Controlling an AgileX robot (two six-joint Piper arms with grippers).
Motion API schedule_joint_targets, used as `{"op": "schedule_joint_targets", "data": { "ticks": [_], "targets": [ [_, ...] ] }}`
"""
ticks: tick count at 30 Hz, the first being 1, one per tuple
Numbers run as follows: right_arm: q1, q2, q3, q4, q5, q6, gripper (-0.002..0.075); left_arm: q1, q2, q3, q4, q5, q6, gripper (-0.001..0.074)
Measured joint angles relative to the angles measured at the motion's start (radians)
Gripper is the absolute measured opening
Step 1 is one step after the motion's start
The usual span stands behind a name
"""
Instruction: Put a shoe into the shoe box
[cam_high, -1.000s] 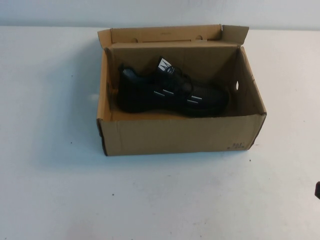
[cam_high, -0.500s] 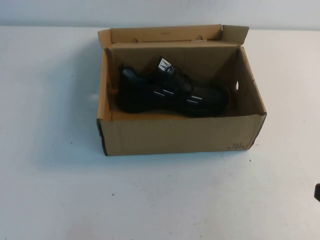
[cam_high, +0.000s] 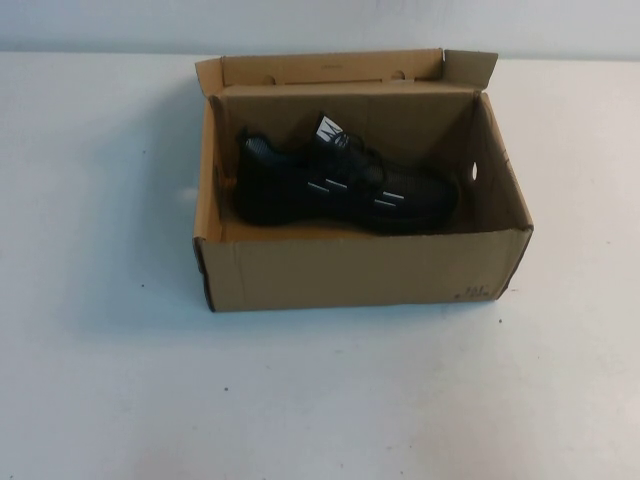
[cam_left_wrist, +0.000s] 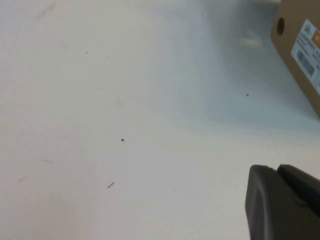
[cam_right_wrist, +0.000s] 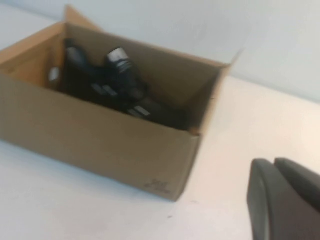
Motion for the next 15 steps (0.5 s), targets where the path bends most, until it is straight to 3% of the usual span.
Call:
{"op": "schedule_joint_targets", "data": {
  "ticks": [7,15],
  "targets": [
    [-0.088,-0.112,0.242,0.037,-0.150,0.004,-0.0016,0.000,0.000,0.000,0.000,0.002,0.000,-0.0002],
    [-0.097,-0.244,0.404,0.122,-0.161,0.017,-0.0016,0.000,0.000,0.000,0.000,0.002,0.000,-0.0002]
  ]
}}
